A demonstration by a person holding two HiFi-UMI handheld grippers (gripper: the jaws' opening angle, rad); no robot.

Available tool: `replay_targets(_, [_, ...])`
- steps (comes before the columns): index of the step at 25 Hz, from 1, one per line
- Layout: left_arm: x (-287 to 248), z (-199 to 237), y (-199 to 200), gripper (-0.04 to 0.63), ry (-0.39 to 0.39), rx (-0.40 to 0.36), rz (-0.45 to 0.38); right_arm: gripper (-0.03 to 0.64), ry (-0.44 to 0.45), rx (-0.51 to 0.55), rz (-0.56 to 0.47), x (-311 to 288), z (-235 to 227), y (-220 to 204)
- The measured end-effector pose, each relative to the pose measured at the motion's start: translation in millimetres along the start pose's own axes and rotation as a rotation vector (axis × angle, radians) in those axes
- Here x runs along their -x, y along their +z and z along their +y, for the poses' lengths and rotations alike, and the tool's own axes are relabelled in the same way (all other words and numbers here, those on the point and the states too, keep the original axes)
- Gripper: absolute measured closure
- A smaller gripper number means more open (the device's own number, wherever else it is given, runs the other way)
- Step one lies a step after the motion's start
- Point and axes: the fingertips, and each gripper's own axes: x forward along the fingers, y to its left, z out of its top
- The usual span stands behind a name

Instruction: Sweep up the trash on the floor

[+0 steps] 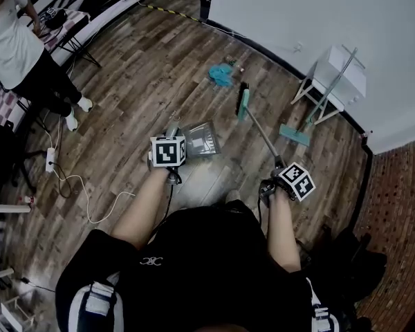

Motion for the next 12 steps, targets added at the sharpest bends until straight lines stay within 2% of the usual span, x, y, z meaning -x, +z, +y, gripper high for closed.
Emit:
replay_targets(6, [-31,21,17,0.528,0.071,0.019,0.031,0.517,0.036,0.008,0.042,-51,15,14])
replay_targets(12, [-73,17,55,0.528,0.169,0.115,0.031,0.517,0.086,0.018,0.096,-125,19,74])
